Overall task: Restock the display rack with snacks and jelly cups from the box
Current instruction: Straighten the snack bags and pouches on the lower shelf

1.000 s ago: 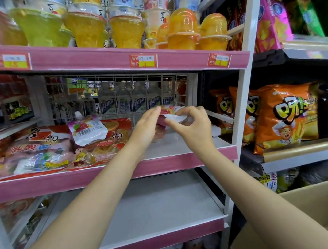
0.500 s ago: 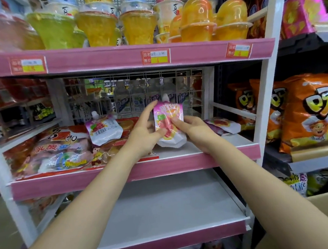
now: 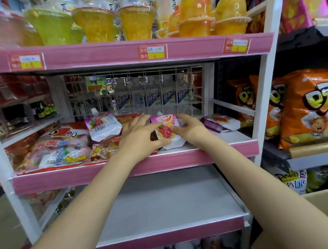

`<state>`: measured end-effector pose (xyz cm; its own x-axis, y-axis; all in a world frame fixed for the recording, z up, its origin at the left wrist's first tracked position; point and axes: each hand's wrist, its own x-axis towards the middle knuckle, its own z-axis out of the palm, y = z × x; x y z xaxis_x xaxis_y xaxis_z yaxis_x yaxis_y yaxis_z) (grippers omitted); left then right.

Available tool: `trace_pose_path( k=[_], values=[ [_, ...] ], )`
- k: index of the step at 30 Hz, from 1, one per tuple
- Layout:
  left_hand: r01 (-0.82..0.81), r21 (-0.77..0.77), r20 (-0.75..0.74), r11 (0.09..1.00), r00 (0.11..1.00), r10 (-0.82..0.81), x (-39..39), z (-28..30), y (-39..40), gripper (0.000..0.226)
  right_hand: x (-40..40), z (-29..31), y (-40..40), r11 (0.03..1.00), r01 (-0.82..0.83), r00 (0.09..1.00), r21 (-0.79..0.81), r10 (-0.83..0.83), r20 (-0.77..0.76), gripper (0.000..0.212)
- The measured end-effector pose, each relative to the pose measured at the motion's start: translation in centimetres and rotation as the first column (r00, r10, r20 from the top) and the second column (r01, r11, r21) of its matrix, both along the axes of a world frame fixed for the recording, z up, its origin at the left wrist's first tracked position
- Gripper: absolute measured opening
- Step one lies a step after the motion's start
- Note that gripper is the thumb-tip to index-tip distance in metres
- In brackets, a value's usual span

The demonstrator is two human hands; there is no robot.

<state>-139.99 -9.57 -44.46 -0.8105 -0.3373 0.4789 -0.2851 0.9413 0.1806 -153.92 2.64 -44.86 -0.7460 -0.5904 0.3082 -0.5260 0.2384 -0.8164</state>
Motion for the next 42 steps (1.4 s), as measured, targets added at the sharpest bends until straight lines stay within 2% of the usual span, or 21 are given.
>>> trace_pose_path(
  k=[2, 5, 8, 12, 16, 19, 24, 31, 33, 35, 36, 38, 39, 40, 42],
  values=[
    [0.038, 0.036, 0.042, 0.999, 0.998, -0.04, 0.8, 0.3, -0.4, 0.07, -0.3, 0.2, 0.9, 0.999, -0.042, 0.999, 0.001, 0.042, 0.012, 0.062],
    [0.066, 0.064, 0.049, 0.996, 0.996, -0.07, 1.1, 0.2, -0.8, 0.075, -0.5, 1.0, 3.0, 0.983, -0.1, 0.99, 0.155, 0.113, -0.08, 0.074],
    [0.042, 0.032, 0.05, 0.999, 0.998, -0.043, 0.8, -0.1, -1.0, 0.076, -0.7, 0.9, 3.5, 0.985, -0.113, 0.982, 0.132, 0.131, -0.133, 0.082],
    [0.027, 0.031, 0.055, 0.999, 0.998, -0.029, 0.9, -0.1, -0.8, 0.075, -0.4, 0.8, 3.6, 0.954, -0.234, 0.955, 0.189, 0.262, -0.141, 0.081],
    [0.013, 0.027, 0.018, 1.0, 1.0, -0.013, 0.9, -0.3, -1.0, 0.07, -0.4, 0.7, 3.5, 0.955, -0.207, 0.958, 0.214, 0.242, -0.152, 0.079],
    [0.005, 0.057, 0.01, 0.998, 1.0, -0.006, 0.7, -0.4, -1.0, 0.06, -0.6, 0.1, 2.8, 0.967, -0.139, 0.954, 0.215, 0.189, -0.234, 0.071],
    [-0.011, 0.015, 0.039, 1.0, 0.999, 0.011, 0.7, 0.1, -0.1, 0.053, -0.6, -0.3, 2.3, 0.982, -0.007, 0.908, 0.19, 0.086, -0.41, 0.042],
    [-0.013, -0.059, 0.131, 0.998, 0.991, 0.02, 0.8, 0.3, 0.2, 0.054, -0.6, -0.3, 2.6, 0.982, -0.05, 0.916, 0.184, 0.118, -0.383, 0.037],
    [0.066, -0.012, 0.059, 0.998, 0.996, -0.066, 1.0, 0.0, -0.2, 0.051, -0.3, -0.2, 2.9, 0.989, -0.043, 0.916, 0.144, 0.097, -0.389, 0.036],
    [0.212, -0.003, -0.223, 0.977, 0.952, -0.208, 2.4, -0.3, -0.7, 0.037, 0.3, 0.5, 3.1, 0.998, -0.053, 0.917, 0.02, 0.057, -0.396, 0.035],
    [0.213, -0.047, -0.392, 0.976, 0.894, -0.215, 3.4, -0.5, -1.2, 0.03, 1.1, 1.0, 3.0, 0.996, -0.077, 0.919, -0.047, 0.053, -0.39, 0.033],
    [0.048, -0.056, -0.634, 0.997, 0.77, -0.073, 5.8, -0.4, -2.6, 0.028, 3.1, 1.9, 1.4, 0.98, -0.172, 0.919, -0.104, 0.122, -0.374, 0.029],
    [-0.063, 0.018, -0.668, 0.998, 0.742, 0.059, 7.0, -0.3, -3.6, 0.029, 4.4, 2.2, 0.0, 0.968, -0.234, 0.911, -0.093, 0.185, -0.369, 0.028],
    [-0.182, 0.107, -0.636, 0.977, 0.743, 0.208, 7.8, -0.2, -4.7, 0.031, 5.6, 2.3, -1.7, 0.955, -0.288, 0.897, -0.068, 0.244, -0.368, 0.029],
    [-0.396, 0.222, -0.428, 0.891, 0.782, 0.454, 8.9, -0.6, -6.8, 0.043, 7.8, 2.2, -5.2, 0.938, -0.348, 0.876, 0.003, 0.326, -0.357, 0.042]
  ],
)
